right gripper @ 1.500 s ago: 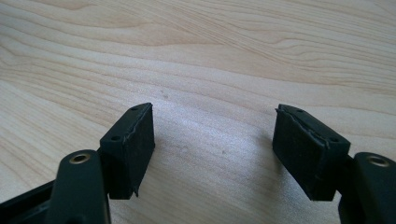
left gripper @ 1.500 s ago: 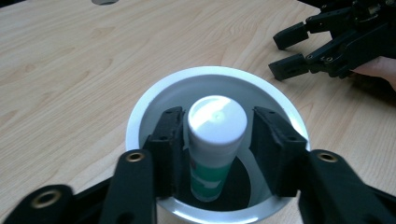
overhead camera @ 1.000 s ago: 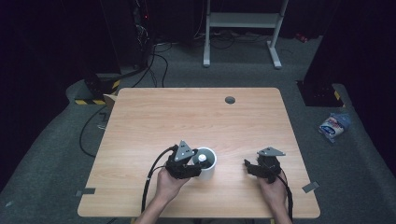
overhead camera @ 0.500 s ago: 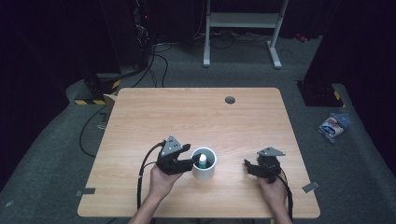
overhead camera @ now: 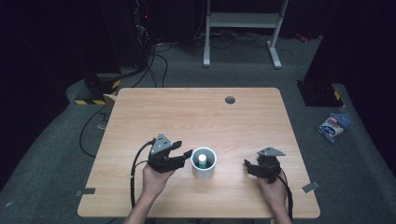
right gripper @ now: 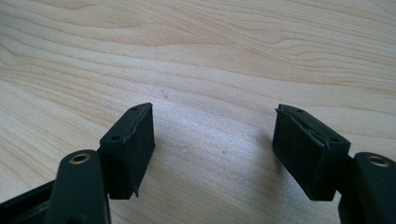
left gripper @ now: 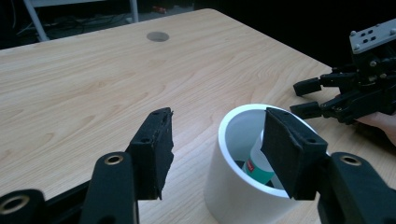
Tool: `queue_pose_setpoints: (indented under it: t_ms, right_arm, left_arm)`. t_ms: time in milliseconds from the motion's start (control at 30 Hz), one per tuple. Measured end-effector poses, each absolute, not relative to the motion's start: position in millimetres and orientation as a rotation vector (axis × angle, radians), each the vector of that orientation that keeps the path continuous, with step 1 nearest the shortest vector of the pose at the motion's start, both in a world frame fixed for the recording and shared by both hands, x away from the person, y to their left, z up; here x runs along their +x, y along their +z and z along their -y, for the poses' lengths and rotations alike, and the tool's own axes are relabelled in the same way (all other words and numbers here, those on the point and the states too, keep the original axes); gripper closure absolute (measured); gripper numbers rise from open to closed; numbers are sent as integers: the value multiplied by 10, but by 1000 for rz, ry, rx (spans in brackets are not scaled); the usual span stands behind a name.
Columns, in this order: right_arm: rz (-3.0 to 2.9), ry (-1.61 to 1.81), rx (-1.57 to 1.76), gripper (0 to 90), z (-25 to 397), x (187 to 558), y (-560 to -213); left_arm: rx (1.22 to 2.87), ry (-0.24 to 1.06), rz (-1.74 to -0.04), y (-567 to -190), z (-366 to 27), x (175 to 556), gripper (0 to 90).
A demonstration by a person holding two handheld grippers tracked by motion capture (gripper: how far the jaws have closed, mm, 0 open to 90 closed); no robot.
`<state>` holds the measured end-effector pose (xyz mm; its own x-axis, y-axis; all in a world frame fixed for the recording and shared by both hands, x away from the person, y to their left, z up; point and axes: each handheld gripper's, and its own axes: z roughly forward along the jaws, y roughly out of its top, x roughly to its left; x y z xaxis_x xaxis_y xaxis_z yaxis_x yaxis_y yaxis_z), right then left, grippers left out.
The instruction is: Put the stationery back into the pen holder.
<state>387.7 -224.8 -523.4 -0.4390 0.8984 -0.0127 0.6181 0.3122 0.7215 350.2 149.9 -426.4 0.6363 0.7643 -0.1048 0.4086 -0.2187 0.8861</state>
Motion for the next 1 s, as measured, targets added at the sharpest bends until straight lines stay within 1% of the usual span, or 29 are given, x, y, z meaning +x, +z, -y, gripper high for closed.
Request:
queue_pose_setpoints:
  t_ms: [400,600,1000]
  right_arm:
    - [-2171,914,1345,296,2249,3877,-5234]
    - [-2172,914,1345,296,2249,3877,-5234]
    - [-2171,917,1344,296,2248,3878,-5235]
  left_arm:
    - [1810,471,-987,-4230,-1703,3488,429]
    - [1819,530,-1006,-4217,-1768,3460,426]
    - [1795,555,-1078,-4274,-1953,3457,425]
